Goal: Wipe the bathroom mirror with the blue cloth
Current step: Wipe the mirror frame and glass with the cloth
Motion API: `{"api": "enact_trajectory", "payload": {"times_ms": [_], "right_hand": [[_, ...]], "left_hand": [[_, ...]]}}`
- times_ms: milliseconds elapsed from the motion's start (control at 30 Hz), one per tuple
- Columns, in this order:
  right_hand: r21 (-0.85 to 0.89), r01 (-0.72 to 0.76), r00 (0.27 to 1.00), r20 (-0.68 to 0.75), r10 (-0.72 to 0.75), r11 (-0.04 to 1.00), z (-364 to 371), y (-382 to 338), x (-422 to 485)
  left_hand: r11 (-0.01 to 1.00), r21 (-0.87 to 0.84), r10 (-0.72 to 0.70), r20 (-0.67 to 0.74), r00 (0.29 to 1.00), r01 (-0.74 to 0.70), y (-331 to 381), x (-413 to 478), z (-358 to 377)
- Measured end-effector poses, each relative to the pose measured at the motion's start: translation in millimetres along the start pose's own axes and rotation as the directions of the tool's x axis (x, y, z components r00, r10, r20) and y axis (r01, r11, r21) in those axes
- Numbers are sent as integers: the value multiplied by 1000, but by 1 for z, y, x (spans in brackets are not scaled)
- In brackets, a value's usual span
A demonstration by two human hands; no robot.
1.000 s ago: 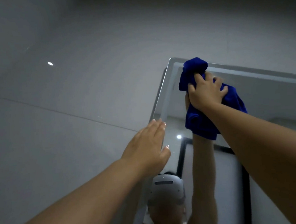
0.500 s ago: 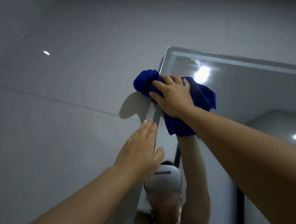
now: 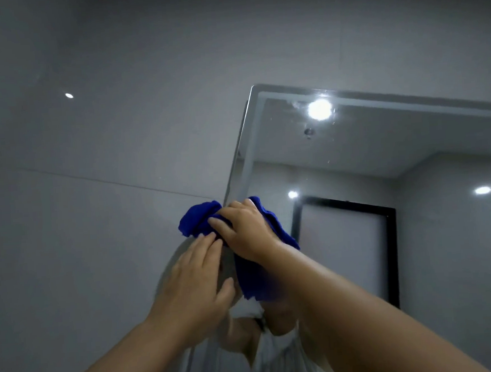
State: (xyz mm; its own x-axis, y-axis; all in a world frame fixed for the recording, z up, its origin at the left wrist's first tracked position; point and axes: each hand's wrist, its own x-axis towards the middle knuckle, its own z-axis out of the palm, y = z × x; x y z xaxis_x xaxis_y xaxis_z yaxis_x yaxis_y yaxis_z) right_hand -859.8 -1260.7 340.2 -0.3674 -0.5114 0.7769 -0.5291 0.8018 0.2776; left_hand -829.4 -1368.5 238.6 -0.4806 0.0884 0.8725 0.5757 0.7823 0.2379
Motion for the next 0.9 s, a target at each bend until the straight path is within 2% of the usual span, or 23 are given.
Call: {"api": "enact_trajectory", "payload": {"times_ms": [167,233,367,667,800,900], "right_hand": [[-44,-18,977,212,26,999,-6,-24,-43],[-34,-65,965,251,72,997,-6,-28,-67],[-18,-134,957,255,134,991,-13,-36,-113],[0,-318,928,205,312,948,-64,-46,-188],[-10,-387,901,206,381,922,-79,-49,-244],[58,-467,872,194,449,882,-86,-49,-296]], "left_hand": [[997,74,-32,56,998,28,-2,-32,-30],[994,94,-68,69,995,61,3,-46,-41],[991,91,-114,155,981,101,25,-74,-55],[999,20,-44,301,953,40,93,-110,-48],[994,-39,-77,371,925,99,131,-124,-39],[977,-106,-127,420,899,188,162,-148,-26]]}}
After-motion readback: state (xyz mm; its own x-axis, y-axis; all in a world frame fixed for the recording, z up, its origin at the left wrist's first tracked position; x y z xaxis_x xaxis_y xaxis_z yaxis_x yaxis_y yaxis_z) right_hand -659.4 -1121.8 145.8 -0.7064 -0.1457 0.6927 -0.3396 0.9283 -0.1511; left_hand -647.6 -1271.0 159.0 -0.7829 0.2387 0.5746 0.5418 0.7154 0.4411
